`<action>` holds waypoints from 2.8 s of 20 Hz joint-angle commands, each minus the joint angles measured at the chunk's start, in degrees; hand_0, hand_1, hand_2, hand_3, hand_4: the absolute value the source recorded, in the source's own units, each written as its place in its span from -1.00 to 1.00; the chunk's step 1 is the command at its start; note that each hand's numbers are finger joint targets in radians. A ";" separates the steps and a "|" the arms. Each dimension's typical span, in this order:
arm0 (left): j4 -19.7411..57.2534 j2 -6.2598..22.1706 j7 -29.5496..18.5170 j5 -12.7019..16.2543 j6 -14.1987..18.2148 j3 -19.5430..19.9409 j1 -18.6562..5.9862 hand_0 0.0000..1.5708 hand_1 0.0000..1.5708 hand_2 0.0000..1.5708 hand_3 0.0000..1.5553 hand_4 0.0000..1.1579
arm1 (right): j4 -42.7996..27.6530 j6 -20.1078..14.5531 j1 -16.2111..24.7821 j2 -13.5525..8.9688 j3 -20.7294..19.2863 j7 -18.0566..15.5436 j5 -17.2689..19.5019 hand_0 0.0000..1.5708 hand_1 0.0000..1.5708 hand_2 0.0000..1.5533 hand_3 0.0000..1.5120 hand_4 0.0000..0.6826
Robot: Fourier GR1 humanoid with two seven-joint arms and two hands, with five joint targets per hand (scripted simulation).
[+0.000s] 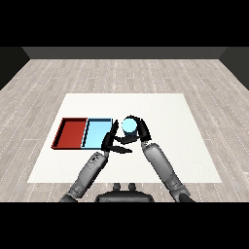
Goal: Pick the blue can and put it in the blue box
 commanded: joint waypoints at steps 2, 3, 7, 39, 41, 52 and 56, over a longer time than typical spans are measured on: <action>2.43 -0.06 -2.20 1.38 0.93 -1.52 0.40 -1.00 -1.00 -1.00 -1.00 -1.00 | 1.49 -2.09 1.97 0.69 3.78 -1.28 0.97 0.90 0.90 0.88 0.83 0.67; 3.53 -0.06 2.07 3.07 0.24 0.98 -4.88 -1.00 -1.00 -1.00 -1.00 -1.00 | 1.86 -0.05 -2.91 0.69 -1.29 0.52 0.05 0.90 0.90 0.87 0.82 0.67; 1.12 -0.06 1.24 0.60 3.53 -2.98 -2.69 -1.00 -1.00 -1.00 -1.00 -1.00 | -4.19 2.13 3.60 0.48 1.36 1.04 1.91 0.91 0.91 0.88 0.82 0.60; 8.04 -0.04 -7.52 9.22 12.93 -5.33 -6.69 1.00 1.00 1.00 0.91 0.95 | -0.05 0.24 2.28 0.47 3.55 -2.10 -5.04 0.10 0.10 0.11 -0.21 -1.00; 8.16 -0.05 -7.65 9.26 12.84 -5.25 -6.70 1.00 1.00 1.00 0.91 0.95 | 0.21 -0.41 0.72 0.72 4.10 -1.13 -6.06 -1.00 -1.00 -1.00 -1.00 -1.00; 7.72 -0.03 -9.04 5.74 10.88 -2.47 -4.54 1.00 1.00 1.00 0.91 0.96 | -3.43 5.15 3.43 -1.01 -0.23 -0.73 -5.75 -1.00 -1.00 -1.00 -1.00 -1.00; 9.13 0.41 -7.94 4.73 12.16 -2.10 -5.56 1.00 1.00 1.00 0.92 0.95 | -5.14 3.51 3.47 0.57 -5.01 -0.02 -9.40 -1.00 -1.00 -1.00 -1.00 -1.00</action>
